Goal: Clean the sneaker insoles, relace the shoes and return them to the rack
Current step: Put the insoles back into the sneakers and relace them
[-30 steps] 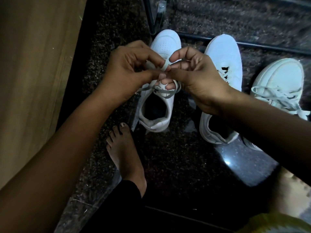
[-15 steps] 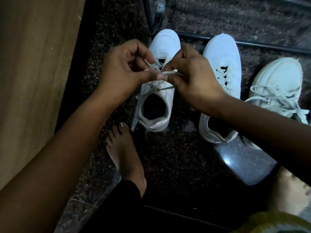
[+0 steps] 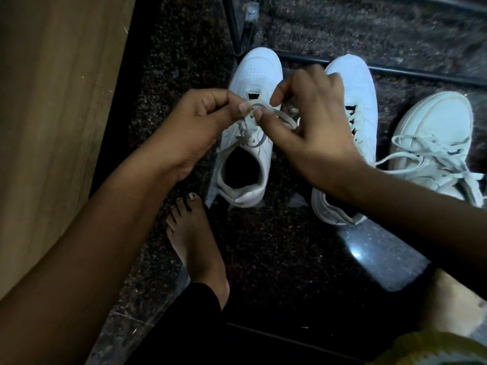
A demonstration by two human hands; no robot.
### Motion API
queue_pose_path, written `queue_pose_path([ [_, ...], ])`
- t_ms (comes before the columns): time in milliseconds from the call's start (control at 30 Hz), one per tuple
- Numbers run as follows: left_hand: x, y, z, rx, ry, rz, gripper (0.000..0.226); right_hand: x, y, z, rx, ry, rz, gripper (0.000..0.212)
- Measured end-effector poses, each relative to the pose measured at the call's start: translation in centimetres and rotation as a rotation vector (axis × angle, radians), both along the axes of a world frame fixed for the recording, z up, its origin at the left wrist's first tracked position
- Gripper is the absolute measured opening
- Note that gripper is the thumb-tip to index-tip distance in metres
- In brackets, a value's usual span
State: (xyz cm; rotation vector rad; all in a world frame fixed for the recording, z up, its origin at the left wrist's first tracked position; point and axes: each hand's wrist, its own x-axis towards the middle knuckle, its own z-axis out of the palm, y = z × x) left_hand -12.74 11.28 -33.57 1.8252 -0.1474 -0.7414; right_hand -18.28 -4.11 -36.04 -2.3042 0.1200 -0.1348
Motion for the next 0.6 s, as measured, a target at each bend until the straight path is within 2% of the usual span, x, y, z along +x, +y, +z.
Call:
queue_pose_path([
  [100, -0.1, 0.1, -0.2, -0.047, 0.031, 0.013, 0.019, -0.6, 0.3, -0.1, -0.101, 0.011, -0.055, 0.028],
  [233, 0.2, 0.2, -0.5, -0.032, -0.031, -0.035, 0.013, -0.2, 0.5, -0.4, 0.185, 0.112, -0.002, 0.019],
  [300, 0.9, 0.9, -0.8, 0.016, -0.114, -0.120, 0.006, 0.2, 0.1, -0.9, 0.223, 0.155, -0.025, 0.022],
  [367, 2.3, 2.5, -1.4, 0.143, -0.247, -0.223, 0.004, 0.7, -0.9, -1.8, 0.137, 0.210, -0.049, 0.027],
  [467, 4.3, 6.2, -2.8, 0.440, -0.488, -0.333, 0.006, 0.7, -3.1, -2.5, -0.006, 0.280, -0.106, 0.030],
  [600, 4.7, 9.1, -4.0, 0.654, -0.589, -0.356, 0.008, -0.8, -5.2, -2.3, -0.299, 0.298, -0.022, 0.034],
])
